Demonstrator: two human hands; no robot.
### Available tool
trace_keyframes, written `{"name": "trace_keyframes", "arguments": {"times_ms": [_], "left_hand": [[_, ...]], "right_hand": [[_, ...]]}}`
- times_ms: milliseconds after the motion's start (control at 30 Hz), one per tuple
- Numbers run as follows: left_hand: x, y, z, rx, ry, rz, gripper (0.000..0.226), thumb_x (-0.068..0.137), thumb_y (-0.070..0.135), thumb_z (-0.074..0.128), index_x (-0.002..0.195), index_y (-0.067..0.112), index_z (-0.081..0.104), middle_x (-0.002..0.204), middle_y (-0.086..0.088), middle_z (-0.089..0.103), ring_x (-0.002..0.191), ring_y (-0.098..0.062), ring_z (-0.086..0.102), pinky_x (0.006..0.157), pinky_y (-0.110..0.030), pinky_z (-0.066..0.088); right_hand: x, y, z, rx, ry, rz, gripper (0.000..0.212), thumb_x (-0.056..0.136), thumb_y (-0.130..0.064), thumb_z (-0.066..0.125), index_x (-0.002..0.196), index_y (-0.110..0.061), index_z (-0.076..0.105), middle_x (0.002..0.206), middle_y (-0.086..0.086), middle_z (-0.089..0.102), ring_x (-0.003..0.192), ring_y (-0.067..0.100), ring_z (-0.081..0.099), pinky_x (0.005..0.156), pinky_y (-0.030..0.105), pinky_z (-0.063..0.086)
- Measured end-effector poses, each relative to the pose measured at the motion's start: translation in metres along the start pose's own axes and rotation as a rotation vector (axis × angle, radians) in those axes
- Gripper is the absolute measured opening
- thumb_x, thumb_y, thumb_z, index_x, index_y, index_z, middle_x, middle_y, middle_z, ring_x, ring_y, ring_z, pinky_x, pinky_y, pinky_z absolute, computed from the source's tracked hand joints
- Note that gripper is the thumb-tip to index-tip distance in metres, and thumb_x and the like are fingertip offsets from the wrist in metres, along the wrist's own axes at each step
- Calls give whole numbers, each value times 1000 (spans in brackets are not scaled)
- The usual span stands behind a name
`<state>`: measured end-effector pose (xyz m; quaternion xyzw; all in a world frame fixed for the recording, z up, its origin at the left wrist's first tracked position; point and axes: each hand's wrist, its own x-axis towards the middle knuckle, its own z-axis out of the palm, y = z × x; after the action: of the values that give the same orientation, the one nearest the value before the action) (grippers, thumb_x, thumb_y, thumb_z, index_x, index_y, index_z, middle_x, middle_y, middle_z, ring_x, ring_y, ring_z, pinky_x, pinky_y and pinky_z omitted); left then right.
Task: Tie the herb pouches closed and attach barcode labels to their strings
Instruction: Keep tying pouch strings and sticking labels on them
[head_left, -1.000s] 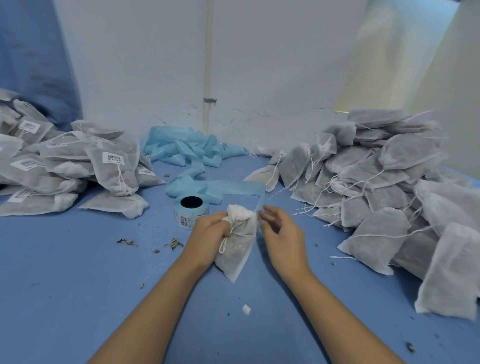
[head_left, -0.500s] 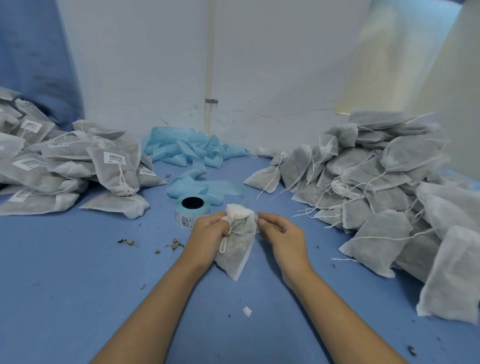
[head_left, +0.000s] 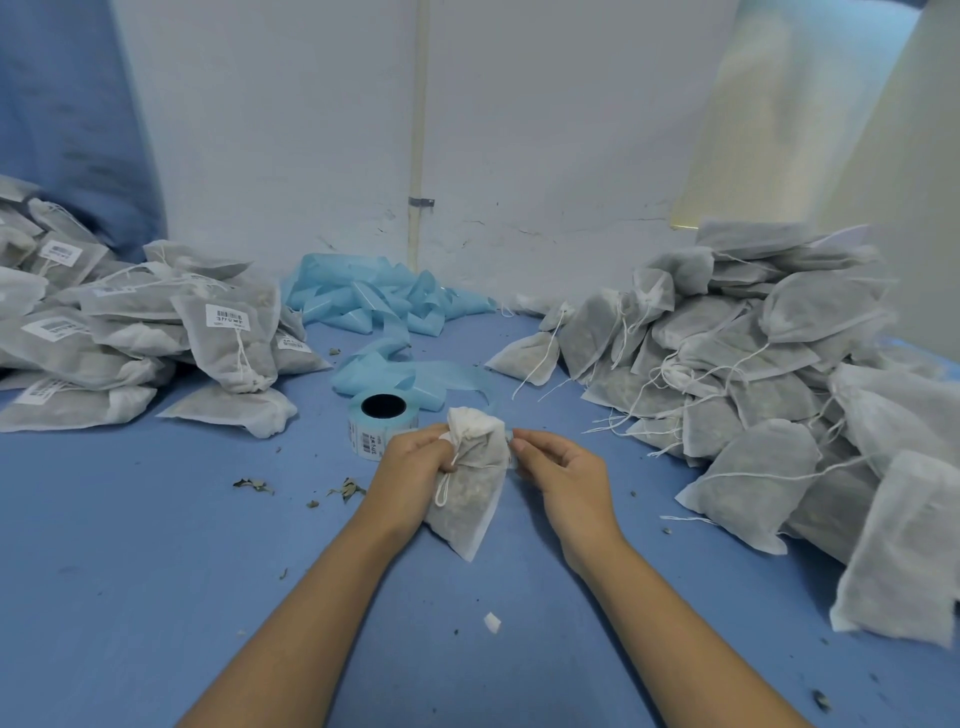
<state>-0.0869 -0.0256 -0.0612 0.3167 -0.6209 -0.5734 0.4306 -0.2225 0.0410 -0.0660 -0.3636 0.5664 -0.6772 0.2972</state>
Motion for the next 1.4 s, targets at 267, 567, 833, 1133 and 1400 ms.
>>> {"name": "trace_keyframes", "arguments": {"times_ms": [267, 567, 833, 1133, 1400], "left_hand": [[0, 0, -1, -10, -1, -10, 41, 78, -13, 38, 52, 18, 31, 51, 6, 34, 47, -5, 32, 44, -13, 27], [2, -2, -1, 10, 69, -20, 32, 81, -8, 42, 60, 15, 38, 61, 2, 41, 62, -14, 39, 58, -25, 28], [0, 4, 1, -84, 143, 86, 30, 90, 2, 54, 94, 29, 66, 93, 7, 68, 86, -7, 61, 72, -14, 47], [2, 3, 6, -288, 173, 15, 24, 89, 5, 61, 96, 25, 70, 100, -5, 73, 98, -25, 66, 89, -39, 50], [2, 5, 8, -362, 187, 23, 23, 90, 5, 59, 89, 25, 71, 93, -4, 70, 91, -22, 63, 91, -43, 47]], "right_hand": [[0, -2, -2, 126, 29, 54, 13, 90, -3, 60, 94, -5, 72, 85, 5, 73, 73, 9, 66, 71, 18, 54], [6, 2, -10, -15, 404, -123, 15, 93, -12, 59, 86, -23, 67, 82, -8, 65, 74, 6, 57, 62, 4, 41], [-13, -7, 8, -180, 220, -364, 18, 92, -11, 61, 91, -27, 69, 93, -12, 70, 79, -1, 60, 70, 8, 42], [-25, -4, 18, -434, 83, -763, 17, 89, -21, 59, 100, -14, 71, 105, -20, 63, 98, 2, 60, 89, 17, 47], [-25, -2, 17, -591, -2, -864, 16, 89, -15, 60, 97, -7, 72, 105, -1, 70, 100, 7, 58, 91, 15, 43]]}}
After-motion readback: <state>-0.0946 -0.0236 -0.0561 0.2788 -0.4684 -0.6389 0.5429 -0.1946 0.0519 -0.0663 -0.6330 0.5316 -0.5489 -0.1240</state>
